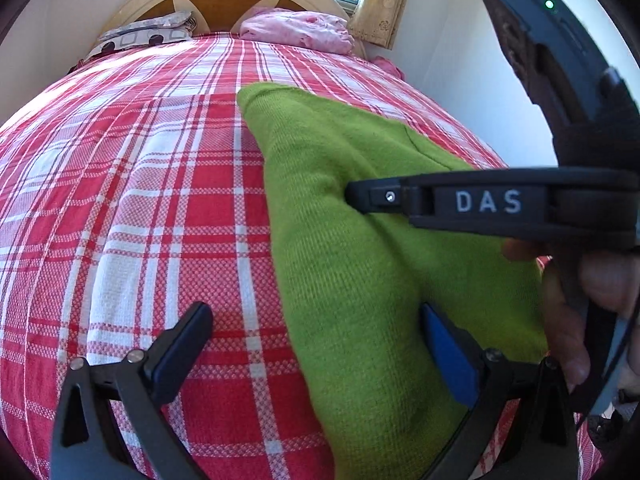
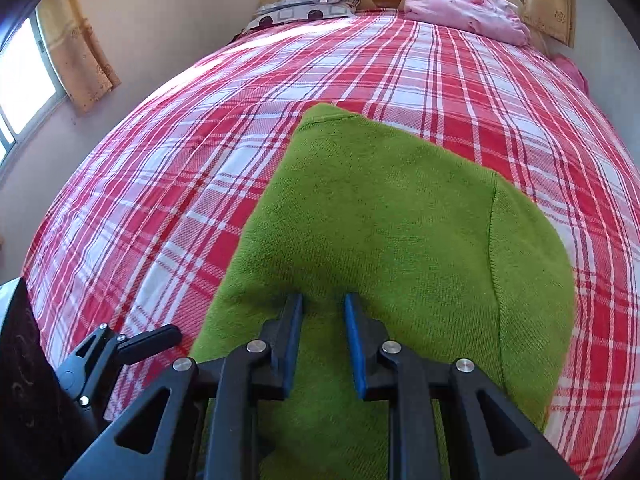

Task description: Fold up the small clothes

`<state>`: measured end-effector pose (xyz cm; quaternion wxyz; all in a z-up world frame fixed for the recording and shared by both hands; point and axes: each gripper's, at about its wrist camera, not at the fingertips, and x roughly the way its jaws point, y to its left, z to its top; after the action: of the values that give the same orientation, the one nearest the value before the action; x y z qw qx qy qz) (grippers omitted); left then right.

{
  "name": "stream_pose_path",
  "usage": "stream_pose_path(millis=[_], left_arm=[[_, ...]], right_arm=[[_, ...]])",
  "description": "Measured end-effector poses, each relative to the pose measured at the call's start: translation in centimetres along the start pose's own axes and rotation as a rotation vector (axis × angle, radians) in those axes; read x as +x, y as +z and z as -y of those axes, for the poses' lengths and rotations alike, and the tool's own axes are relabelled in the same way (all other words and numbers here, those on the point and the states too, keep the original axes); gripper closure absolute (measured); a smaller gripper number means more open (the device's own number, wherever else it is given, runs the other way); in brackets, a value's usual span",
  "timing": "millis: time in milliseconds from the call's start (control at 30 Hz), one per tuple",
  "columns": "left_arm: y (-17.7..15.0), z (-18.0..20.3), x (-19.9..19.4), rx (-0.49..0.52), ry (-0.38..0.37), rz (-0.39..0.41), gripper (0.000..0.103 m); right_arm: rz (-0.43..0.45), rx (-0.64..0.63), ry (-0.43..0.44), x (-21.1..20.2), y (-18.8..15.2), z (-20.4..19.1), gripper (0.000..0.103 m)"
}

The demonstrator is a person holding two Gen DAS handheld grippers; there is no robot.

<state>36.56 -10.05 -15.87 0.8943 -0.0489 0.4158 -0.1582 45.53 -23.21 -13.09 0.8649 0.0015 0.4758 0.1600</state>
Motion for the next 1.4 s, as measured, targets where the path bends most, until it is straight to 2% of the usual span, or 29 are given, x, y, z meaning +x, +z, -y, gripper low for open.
stream_pose_path(millis=[200,300,433,667,900,1000,1067,1133,1233,1400], left_arm=[[0.1,-0.1,0.1,-0.003,-0.008,0.002,0.000],[0.0,-0.2,-0.1,-0.008,-0.016,0.009,0.000],[-0.2,0.0,-0.4,0.005,-0.028,0.010,0.000],[-0.2,0.9,0.1,0.055,0.007,-0.006,0.000],[-0.3,1.5,0.5,0.089,0.035,-0.022,0.000],[-0.3,1.5,0.5,0.090,0.036,-0.024,0.000],[-0.3,1.6,0.6,0.094,0.039,-0.025,0.000],[-0.3,1.6,0.6,0.094,0.039,-0.027,0.000],[-0.3,1.5,0.7,0.094,0.034,-0.031,0.000],[-0.3,1.6,0.9,0.092,0.030,-0.036,0.000]], right_arm=[[0.097,-0.005,-0.013,-3.7,-2.5,1.1,0.075],[0.071,-0.006,-0.124,-4.5,-4.9,2.9,0.075],[0.112,0.043,-0.036,-5.4,-6.9,5.5,0.077],[0.195,0.023,-0.024,-5.2,-8.3,5.5,0.077],[0.230,0.118,0.088,-6.5,-8.7,7.1,0.075],[0.219,0.096,0.074,-6.7,-8.8,6.6,0.075],[0.204,0.081,0.082,-6.8,-8.8,6.3,0.065],[0.182,0.058,0.082,-7.0,-8.8,5.9,0.062],[0.165,0.029,0.081,-7.6,-8.8,5.9,0.061],[0.174,0.083,0.139,-8.4,-8.6,7.7,0.061]])
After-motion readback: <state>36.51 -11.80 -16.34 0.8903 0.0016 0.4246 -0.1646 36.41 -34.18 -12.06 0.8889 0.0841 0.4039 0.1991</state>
